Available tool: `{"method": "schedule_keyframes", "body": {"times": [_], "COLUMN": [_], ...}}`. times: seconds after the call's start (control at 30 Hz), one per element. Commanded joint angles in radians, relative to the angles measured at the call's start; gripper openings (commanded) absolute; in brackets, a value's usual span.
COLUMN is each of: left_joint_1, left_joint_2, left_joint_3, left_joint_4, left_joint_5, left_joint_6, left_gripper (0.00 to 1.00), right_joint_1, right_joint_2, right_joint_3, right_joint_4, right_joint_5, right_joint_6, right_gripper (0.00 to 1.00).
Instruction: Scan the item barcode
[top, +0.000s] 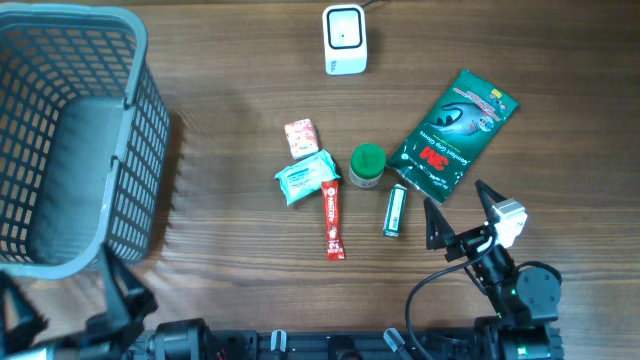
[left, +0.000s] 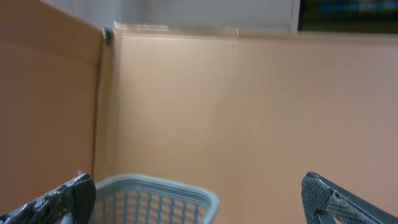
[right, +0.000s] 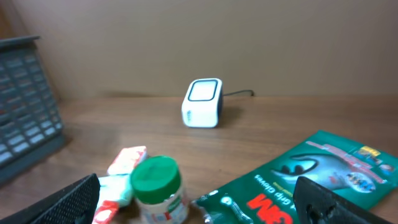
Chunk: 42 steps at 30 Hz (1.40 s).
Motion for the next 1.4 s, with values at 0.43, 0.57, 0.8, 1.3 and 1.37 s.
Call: {"method": "schedule_keyframes", "body": {"times": [0.43, 0.57, 0.8, 1.3, 1.37], "left_joint_1": [0.005, 0.005, 0.005, 0.005, 0.005], "left_joint_2": [-0.002, -0.002, -0.002, -0.002, -0.002], "left_joint_3": [-0.394, -0.408, -0.410, -0.533, -0.533], "left_joint_4": [-0.045, -0.122, -0.170, -0.208, -0.230], "left_joint_5": [0.137, 0.200, 0.303, 0.490, 0.491], "left_joint_6": [-0.161, -0.161, -0.155, -0.043, -0.043], "left_gripper": [1.00, 1.00, 1.00, 1.00, 1.00], "right_joint_1": [-0.001, -0.001, -0.001, 0.009, 0.030], "right_joint_2": [0.751, 0.944, 1.217, 1.329, 1.329], "right_joint_3": [0.619, 0.618, 0.618, 0.628, 0.653], "right_joint_4": [-0.496, -0.455, -0.385, -0.306, -0.330], "right_joint_5": [-0.275, -0.368, -0.372, -0.354, -0.306], "right_joint_6": [0.153, 0.158, 0.268, 0.292, 0.315], "right_gripper": [1.00, 1.00, 1.00, 0.99, 1.00]}}
